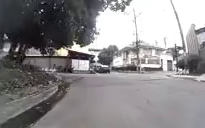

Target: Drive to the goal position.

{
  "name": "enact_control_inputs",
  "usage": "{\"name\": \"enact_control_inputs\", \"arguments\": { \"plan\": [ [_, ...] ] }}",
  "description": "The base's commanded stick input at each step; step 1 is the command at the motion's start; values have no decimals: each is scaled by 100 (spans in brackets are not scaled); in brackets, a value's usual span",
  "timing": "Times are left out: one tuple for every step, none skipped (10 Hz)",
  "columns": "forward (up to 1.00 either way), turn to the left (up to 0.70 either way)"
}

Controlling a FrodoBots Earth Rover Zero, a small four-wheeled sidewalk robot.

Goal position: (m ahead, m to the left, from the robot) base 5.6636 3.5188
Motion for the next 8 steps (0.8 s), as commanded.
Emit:
{"name": "enact_control_inputs", "arguments": {
  "plan": [
    [100,0],
    [100,0],
    [100,0],
    [100,0],
    [100,0],
    [100,0],
    [100,0],
    [100,0]
  ]
}}
